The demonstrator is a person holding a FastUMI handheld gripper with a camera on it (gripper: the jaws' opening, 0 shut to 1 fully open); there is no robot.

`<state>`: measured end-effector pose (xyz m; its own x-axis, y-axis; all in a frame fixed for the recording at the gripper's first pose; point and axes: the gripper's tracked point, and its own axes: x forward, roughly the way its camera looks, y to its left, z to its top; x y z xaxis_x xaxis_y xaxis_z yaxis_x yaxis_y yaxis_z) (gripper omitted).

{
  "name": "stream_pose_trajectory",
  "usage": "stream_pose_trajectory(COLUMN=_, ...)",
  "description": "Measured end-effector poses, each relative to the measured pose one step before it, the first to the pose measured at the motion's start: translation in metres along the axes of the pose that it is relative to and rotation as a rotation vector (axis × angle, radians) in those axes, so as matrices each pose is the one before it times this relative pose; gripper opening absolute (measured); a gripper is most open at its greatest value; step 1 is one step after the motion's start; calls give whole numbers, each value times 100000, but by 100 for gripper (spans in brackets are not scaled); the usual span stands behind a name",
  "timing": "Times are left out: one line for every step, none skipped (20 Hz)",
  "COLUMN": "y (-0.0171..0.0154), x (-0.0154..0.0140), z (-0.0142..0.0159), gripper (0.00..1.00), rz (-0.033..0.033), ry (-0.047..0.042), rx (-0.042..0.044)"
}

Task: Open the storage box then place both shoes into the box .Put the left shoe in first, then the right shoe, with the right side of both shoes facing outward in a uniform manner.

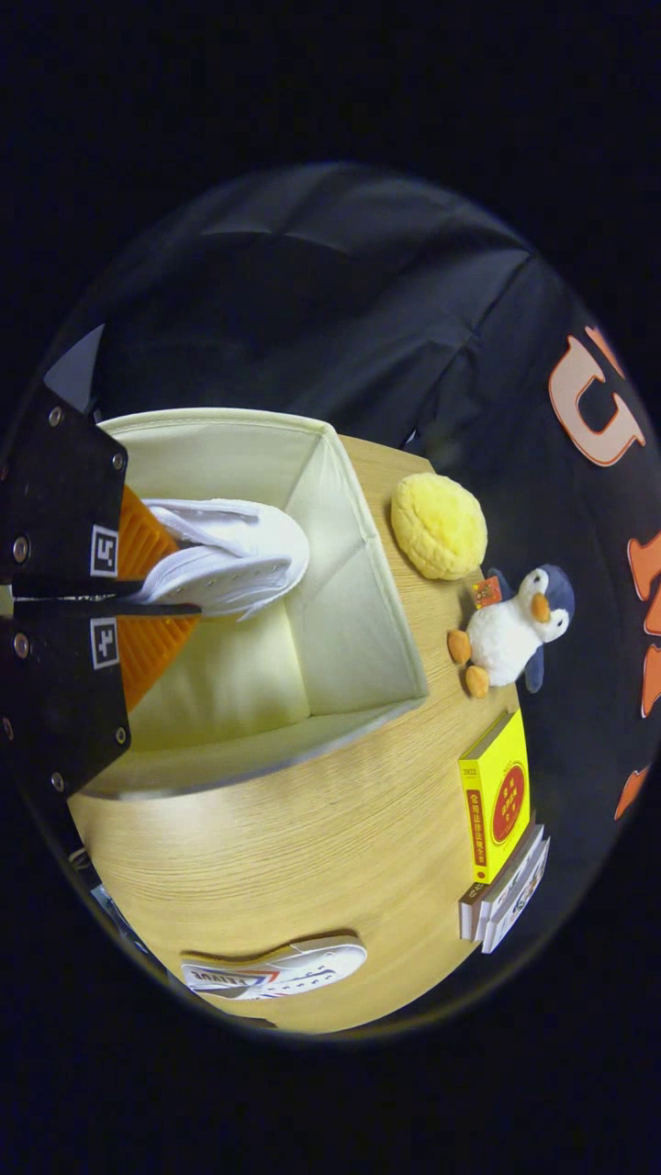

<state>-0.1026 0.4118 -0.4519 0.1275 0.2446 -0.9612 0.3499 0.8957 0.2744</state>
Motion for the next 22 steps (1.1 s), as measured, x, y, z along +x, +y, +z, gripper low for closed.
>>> stream_pose_trajectory(y=-127, x=505, z=-379, gripper=2, rz=-1813, ry=1652, rx=2073)
stream_pose_trajectory(y=-159, x=318, z=-192, gripper=3, rz=-2079, ry=1126, rx=2377)
stream_pose_trajectory(y=-128, x=478, z=-119, gripper=3, rz=-1940, ry=590, rx=1924)
stream_pose_trajectory(y=-44, x=437, z=-240, gripper=3, rz=-1110, ry=331, rx=2641)
stream_pose_trajectory(y=197, x=415, z=43, gripper=3, rz=445, ry=-520, rx=2697)
stream_pose_trajectory(y=47, x=347, z=-348, gripper=3, rz=93, ry=1991, rx=2080)
stream_pose_trajectory(y=152, x=349, z=-312, gripper=3, rz=1185, ry=1377, rx=2319)
stream_pose_trajectory(y=-64, x=298, z=-667, gripper=3, rz=-635, ry=3445, rx=1297)
stream_pose_trajectory(y=-259, x=40, z=-226, gripper=3, rz=-1755, ry=1605, rx=-478)
stream_pose_trajectory(y=-232, x=183, z=-152, gripper=3, rz=-894, ry=1020, rx=-464)
stream_pose_trajectory(y=-42, x=69, z=100, gripper=4, rz=91, ry=-240, rx=-40)
stream_pose_trajectory(y=318, x=-214, z=-304, gripper=7, rz=1233, ry=1651, rx=-286)
stream_pose_trajectory(y=378, x=-209, z=-652, gripper=9, rz=2635, ry=3414, rx=-808)
stream_pose_trajectory(y=620, x=-380, z=-628, gripper=14, rz=3997, ry=3504, rx=-1598)
stream_pose_trajectory(y=651, x=-566, z=-642, gripper=16, rz=4438, ry=2971, rx=-1426)
stream_pose_trajectory(y=494, x=-1030, z=-410, gripper=23, rz=4682, ry=544, rx=-574)
stream_pose_trajectory(y=456, x=-976, z=142, gripper=27, rz=3954, ry=-1625, rx=-1089)
stream_pose_trajectory(y=665, x=-1312, z=201, gripper=31, rz=5239, ry=-1667, rx=-1681)
stream_pose_trajectory(y=641, x=-1345, z=159, gripper=32, rz=5125, ry=-1126, rx=-1365)
stream_pose_trajectory(y=127, x=-1355, z=216, gripper=36, rz=3650, ry=-1076, rx=-1520)
stream_pose_trajectory(y=-137, x=-1334, z=542, gripper=38, rz=2301, ry=-2289, rx=-2029)
stream_pose_trajectory(y=-551, x=-1291, z=771, gripper=44, rz=1322, ry=-2918, rx=-2091)
